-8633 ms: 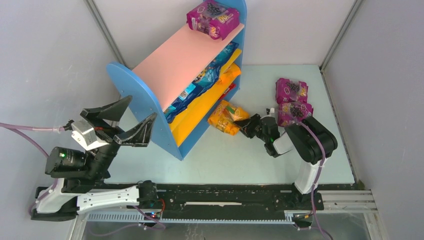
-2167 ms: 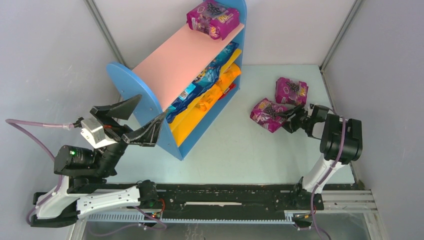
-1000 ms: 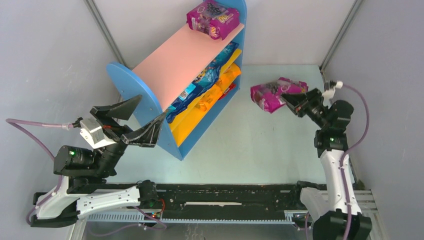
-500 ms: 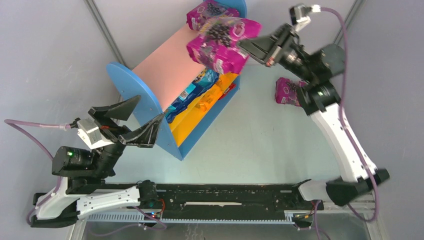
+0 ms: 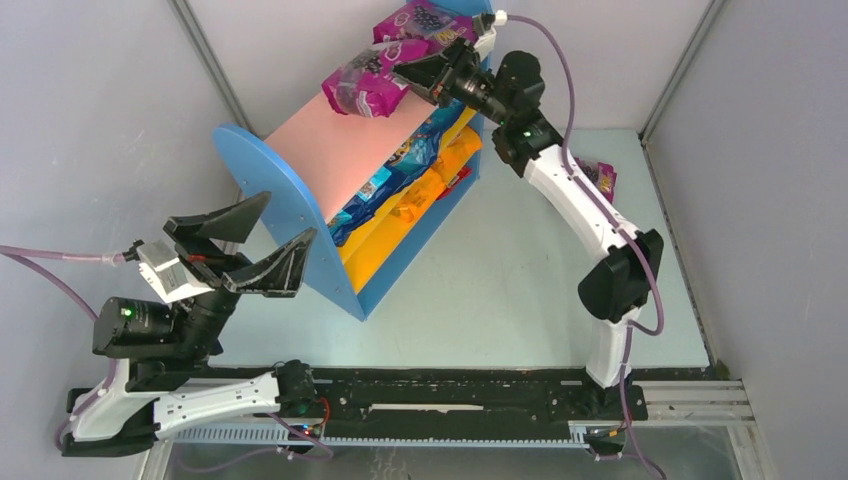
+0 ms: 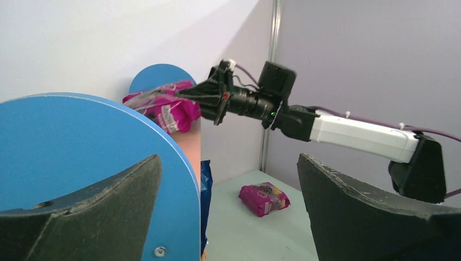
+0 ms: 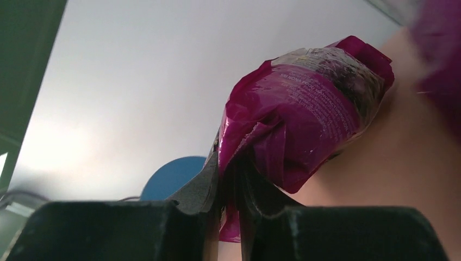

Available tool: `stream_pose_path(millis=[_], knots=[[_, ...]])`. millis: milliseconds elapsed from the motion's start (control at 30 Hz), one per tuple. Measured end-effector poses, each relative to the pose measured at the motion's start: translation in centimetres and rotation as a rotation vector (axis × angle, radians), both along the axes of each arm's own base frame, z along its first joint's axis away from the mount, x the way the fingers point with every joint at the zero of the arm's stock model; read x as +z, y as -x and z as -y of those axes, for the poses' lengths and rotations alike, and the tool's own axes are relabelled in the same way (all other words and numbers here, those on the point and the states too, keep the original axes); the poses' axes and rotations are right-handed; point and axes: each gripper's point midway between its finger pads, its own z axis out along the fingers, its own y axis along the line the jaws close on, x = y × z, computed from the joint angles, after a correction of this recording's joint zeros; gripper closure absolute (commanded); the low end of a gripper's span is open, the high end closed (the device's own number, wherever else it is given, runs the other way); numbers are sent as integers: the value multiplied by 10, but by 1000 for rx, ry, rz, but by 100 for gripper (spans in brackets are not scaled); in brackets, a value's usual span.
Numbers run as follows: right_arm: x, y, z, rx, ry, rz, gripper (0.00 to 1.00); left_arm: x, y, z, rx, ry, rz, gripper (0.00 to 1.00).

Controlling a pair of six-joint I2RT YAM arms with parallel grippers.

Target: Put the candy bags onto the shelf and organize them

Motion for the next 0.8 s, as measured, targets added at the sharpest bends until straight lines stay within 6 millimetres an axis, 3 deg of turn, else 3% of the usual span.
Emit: stream_pose_path(millis=[133,333,400,467,533,700,800], knots=[[-25,-26,-6,-44,8,-73,79,0,0,-1,0,1,1,0],[-24,-38,2,-76,-20,-94,77,0,0,-1,-1,2,1,0],[-24,-41,4,-82,-27,-93,69,0,0,-1,0,2,1,0],[-30,-42,5,-88,-27,-99,43,0,0,-1,0,2,2,0],[-36,-42,6,-90,-25,-115,28,0,0,-1,1,2,1,0],[-32,-24,19,-62,7,-103,15,0,0,-1,1,2,1,0],[-41,-6,35,-61,67,-104,12,0,0,-1,1,1,1,0]])
